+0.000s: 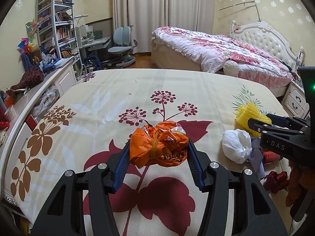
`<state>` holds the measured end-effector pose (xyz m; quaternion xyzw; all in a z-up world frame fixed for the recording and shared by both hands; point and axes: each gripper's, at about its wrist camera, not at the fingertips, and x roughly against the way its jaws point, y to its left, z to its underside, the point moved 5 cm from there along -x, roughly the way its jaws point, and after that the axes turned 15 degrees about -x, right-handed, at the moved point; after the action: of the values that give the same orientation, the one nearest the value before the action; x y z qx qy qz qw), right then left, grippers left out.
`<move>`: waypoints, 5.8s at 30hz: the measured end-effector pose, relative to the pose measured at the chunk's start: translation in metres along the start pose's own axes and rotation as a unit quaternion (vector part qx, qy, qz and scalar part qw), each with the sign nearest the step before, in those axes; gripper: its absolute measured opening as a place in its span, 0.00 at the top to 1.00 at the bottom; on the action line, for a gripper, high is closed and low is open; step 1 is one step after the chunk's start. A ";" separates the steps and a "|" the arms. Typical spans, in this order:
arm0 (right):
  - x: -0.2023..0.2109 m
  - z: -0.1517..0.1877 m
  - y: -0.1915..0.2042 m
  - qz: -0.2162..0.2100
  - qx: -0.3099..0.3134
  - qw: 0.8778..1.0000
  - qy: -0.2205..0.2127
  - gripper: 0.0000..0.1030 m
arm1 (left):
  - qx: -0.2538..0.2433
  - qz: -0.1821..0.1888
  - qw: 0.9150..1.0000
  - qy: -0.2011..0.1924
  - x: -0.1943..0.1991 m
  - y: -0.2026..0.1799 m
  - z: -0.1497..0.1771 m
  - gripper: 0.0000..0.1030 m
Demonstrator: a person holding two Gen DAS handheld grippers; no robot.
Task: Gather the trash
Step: 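Grasp the yellow foam net with the right tool while the left tool holds the orange bag, then drop the orange bag and yellow foam net into the black bin, then grasp the white plastic bag on the bed with the left tool, then grasp the white tube with the right tool while the left tool holds the white bag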
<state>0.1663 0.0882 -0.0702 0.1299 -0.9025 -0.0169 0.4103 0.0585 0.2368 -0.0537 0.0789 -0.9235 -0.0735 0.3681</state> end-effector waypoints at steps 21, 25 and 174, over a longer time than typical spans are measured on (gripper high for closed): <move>0.096 -0.001 -0.063 -0.017 -0.071 0.993 -0.092 0.64 | -0.025 0.029 0.998 -0.049 0.038 -0.056 -0.026 0.47; 0.122 0.006 -0.106 0.010 -0.099 0.988 -0.115 0.64 | -0.041 0.052 0.996 -0.065 0.049 -0.087 -0.036 0.47; 0.022 -0.002 -0.054 0.008 -0.041 0.999 -0.021 0.45 | -0.031 0.037 0.999 0.011 -0.022 -0.043 -0.021 0.64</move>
<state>0.1663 0.0307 -0.0600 0.1048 -0.9106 -0.0536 0.3961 0.0929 0.1975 -0.0612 0.0341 -0.9191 -0.0876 0.3827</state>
